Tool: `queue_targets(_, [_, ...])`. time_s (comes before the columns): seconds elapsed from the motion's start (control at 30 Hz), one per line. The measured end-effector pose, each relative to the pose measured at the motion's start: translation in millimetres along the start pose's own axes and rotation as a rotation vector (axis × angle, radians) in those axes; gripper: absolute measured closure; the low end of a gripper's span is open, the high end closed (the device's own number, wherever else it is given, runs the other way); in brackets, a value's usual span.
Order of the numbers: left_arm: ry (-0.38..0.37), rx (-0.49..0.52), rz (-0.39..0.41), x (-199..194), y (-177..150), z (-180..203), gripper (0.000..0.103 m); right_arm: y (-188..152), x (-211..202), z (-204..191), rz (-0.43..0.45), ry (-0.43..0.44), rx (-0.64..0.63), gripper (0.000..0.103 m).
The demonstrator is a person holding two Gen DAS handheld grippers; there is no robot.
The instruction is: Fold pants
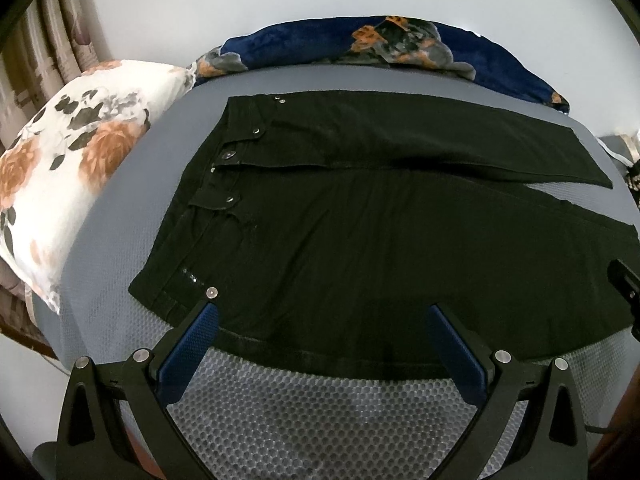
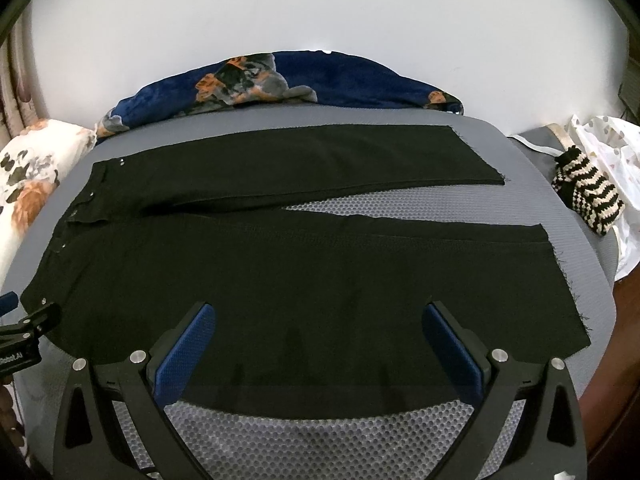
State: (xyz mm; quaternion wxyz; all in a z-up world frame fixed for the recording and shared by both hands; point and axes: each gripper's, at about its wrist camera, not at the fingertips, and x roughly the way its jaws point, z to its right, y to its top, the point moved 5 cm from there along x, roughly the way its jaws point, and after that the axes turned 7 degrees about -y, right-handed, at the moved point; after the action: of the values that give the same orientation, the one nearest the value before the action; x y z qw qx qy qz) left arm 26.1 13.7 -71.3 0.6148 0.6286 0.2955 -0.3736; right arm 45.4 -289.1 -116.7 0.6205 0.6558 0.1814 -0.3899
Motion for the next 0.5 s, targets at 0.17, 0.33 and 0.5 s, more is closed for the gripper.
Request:
queue_targets(0.17, [-0.004,-0.003,0.001,1,1,-2,0.0,0,1,0,-0.001,0.001,0.0,0.0])
queue_targets(0.33, [-0.02,-0.019,0.009,1,4,-6,0.0,0,1,0,0.005,-0.001,0.001,0.0])
queue_targets(0.5, [-0.027,-0.039,0.017,3,20,-20,0.0,2,5,-1,-0.002,0.031,0.03,0.0])
